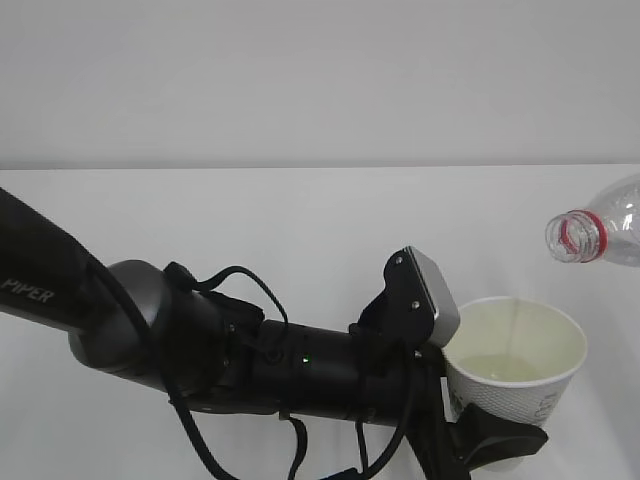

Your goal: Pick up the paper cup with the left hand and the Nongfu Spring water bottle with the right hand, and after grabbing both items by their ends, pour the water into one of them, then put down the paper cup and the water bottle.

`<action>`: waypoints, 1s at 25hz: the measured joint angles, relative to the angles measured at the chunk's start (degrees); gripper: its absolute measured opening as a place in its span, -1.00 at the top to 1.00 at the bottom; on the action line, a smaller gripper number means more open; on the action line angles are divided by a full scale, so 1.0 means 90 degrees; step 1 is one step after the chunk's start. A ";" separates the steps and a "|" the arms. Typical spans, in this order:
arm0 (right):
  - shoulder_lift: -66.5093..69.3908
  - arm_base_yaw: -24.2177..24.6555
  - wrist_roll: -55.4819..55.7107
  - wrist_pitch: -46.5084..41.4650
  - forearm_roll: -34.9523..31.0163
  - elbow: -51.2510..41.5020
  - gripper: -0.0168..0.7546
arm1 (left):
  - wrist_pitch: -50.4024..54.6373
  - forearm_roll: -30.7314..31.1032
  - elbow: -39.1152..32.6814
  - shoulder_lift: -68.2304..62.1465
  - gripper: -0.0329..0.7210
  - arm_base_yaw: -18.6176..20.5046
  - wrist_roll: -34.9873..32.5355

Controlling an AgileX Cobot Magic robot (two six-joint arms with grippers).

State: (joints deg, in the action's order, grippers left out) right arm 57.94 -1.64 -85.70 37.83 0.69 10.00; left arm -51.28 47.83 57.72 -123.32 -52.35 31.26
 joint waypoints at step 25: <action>0.0000 0.0000 -0.0067 0.0000 0.0000 0.0000 -0.08 | 0.0000 0.0000 0.0000 0.0000 -0.53 0.0000 0.0000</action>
State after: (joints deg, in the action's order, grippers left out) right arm 57.94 -1.64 -86.30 37.83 0.69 10.00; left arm -51.28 47.83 57.72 -123.32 -52.35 31.26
